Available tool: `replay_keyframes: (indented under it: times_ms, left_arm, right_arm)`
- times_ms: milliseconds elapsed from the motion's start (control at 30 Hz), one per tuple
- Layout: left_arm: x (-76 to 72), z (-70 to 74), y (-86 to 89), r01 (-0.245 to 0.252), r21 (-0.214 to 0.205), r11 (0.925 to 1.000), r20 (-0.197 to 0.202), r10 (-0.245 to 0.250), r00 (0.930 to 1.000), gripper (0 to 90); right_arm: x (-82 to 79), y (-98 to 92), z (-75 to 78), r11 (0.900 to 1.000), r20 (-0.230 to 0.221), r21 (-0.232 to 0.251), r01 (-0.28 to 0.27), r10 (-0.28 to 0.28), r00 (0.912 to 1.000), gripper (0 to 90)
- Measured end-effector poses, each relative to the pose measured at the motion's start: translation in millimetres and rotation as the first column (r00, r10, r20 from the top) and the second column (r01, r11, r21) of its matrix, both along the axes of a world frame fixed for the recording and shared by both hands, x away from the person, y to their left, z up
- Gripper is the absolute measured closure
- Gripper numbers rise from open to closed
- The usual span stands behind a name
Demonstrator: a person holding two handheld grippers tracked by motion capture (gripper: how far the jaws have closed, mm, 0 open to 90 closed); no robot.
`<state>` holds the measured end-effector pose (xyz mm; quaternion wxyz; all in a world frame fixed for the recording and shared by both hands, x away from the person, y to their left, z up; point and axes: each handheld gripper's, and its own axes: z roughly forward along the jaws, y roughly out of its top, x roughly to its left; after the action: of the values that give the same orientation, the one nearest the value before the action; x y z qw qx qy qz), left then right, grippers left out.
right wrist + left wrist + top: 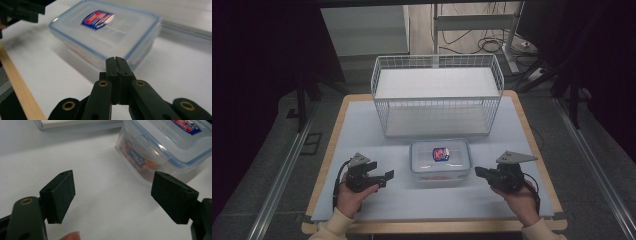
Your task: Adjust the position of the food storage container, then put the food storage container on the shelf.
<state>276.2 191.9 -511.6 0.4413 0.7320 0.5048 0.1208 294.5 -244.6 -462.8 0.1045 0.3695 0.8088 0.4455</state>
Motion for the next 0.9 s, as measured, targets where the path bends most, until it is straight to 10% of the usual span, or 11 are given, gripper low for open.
replay_keyframes:
  times_ms: [367,567,900]
  left_arm:
    - [1.0,8.0,-5.0,0.042,-0.038,0.9984,-0.016,-0.042,0.9990,21.1]
    - [1.2,9.5,-4.2,0.046,-0.043,0.9980,-0.030,-0.047,0.9984,20.5]
    - [13.1,10.0,-11.4,0.081,-0.076,0.9938,-0.079,-0.087,0.9931,22.7]
  right_arm:
    - [16.3,-28.2,-5.7,0.9962,-0.018,0.041,0.076,-0.075,0.9970,82.8]
    - [18.4,-25.1,-2.2,0.9936,0.029,0.055,0.098,-0.100,0.9946,40.4]
    - [24.7,-14.0,-4.5,0.9911,0.013,0.133,-0.005,0.003,0.9999,29.0]
